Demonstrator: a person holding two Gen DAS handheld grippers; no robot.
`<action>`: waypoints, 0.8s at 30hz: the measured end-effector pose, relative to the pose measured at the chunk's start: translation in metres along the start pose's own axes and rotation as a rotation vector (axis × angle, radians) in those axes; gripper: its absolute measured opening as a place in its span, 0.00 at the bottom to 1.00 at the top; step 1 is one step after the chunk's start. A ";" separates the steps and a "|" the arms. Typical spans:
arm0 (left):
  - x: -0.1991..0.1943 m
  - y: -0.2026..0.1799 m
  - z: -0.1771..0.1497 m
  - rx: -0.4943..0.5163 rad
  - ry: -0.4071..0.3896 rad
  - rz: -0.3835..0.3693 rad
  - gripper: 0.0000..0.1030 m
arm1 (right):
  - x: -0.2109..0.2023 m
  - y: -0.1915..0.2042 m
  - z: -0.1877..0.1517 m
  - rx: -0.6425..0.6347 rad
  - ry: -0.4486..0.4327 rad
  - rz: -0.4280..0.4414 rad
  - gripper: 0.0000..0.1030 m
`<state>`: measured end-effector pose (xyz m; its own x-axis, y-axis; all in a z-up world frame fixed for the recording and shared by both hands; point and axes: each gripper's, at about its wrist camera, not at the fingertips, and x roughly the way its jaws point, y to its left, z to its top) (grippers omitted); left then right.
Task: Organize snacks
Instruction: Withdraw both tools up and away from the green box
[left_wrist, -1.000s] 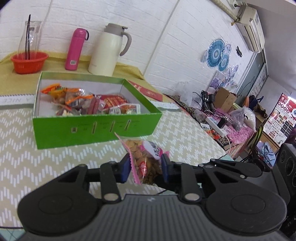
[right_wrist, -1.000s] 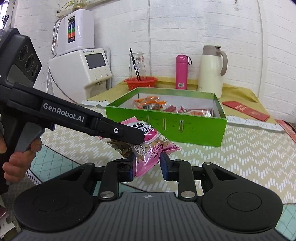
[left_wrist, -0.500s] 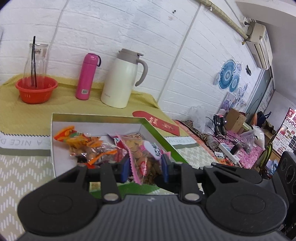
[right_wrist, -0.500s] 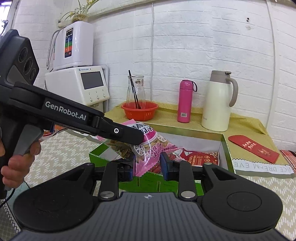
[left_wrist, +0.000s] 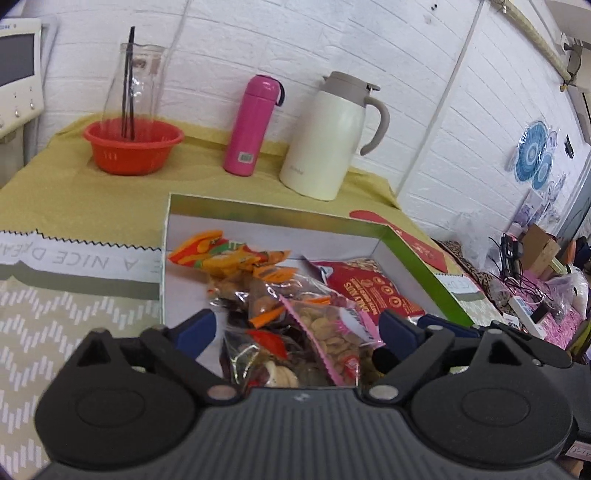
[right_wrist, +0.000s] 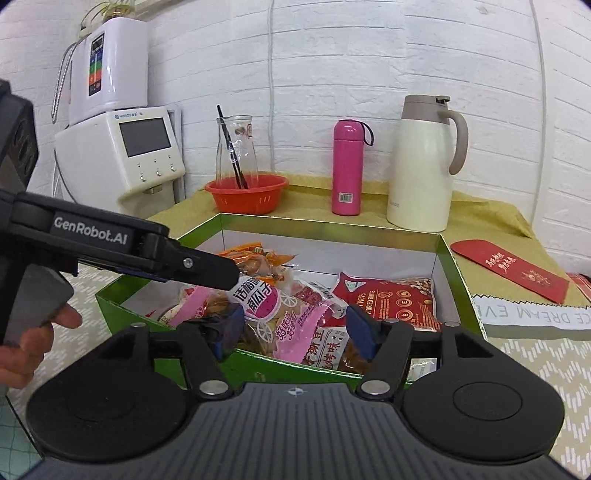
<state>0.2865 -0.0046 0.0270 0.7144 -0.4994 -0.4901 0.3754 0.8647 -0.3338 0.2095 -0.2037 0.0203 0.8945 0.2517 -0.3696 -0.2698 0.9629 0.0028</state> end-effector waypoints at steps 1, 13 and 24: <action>-0.001 0.000 0.000 -0.001 -0.003 -0.001 0.89 | 0.002 0.000 0.001 0.003 0.004 -0.010 0.97; -0.065 -0.038 -0.012 0.131 -0.092 0.134 0.90 | -0.052 0.013 0.001 0.010 -0.047 -0.052 1.00; -0.125 -0.071 -0.080 0.126 -0.068 0.244 0.90 | -0.131 0.038 -0.039 0.014 0.039 -0.105 1.00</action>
<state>0.1238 -0.0084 0.0479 0.8293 -0.2744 -0.4869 0.2545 0.9610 -0.1080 0.0683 -0.2034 0.0323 0.9031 0.1452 -0.4041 -0.1698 0.9851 -0.0255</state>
